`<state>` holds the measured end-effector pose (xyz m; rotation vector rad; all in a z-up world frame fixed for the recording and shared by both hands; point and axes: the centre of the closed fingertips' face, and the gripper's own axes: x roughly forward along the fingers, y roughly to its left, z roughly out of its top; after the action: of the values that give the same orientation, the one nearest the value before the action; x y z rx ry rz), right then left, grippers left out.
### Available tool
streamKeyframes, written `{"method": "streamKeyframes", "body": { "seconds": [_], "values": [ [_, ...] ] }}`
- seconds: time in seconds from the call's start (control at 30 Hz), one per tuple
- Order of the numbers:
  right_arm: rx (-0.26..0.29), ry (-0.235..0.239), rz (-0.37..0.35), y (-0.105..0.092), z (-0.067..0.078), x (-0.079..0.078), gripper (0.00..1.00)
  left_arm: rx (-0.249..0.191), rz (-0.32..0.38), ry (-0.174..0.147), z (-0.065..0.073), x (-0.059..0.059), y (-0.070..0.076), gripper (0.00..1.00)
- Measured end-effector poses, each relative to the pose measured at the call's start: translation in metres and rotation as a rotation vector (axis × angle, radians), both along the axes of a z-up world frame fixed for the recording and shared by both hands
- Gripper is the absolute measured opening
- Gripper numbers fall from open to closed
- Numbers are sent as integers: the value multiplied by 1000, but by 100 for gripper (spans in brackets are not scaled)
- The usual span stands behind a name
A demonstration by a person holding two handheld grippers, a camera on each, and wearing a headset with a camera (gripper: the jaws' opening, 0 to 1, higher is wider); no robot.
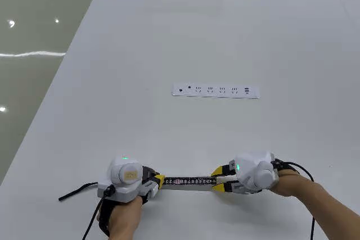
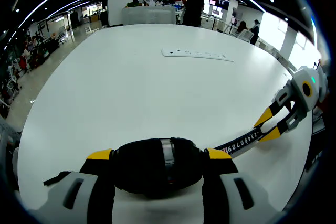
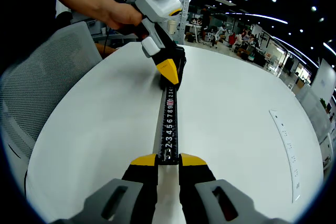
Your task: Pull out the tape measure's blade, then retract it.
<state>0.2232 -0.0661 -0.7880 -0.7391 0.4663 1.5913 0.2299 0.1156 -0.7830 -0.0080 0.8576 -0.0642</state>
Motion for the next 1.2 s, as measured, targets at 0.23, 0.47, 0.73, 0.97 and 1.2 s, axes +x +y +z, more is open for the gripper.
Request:
{"method": "streamKeyframes", "body": {
  "seconds": [0.23, 0.47, 0.73, 0.97, 1.2],
  "values": [
    [1, 0, 0, 3, 0, 0, 14, -6, 1, 2, 1, -1, 1, 63],
    [1, -1, 5, 7, 0, -1, 14, -7, 1, 2, 2, -1, 1, 63],
    [2, -2, 10, 11, -1, -1, 14, -9, -3, 4, -2, 0, 1, 63],
    [1, -1, 6, 14, -2, -1, 14, -11, -5, 5, -1, 1, 0, 63],
    [1, -4, 10, 16, -1, -1, 14, -13, -6, 7, 2, -1, 0, 63]
  ]
}}
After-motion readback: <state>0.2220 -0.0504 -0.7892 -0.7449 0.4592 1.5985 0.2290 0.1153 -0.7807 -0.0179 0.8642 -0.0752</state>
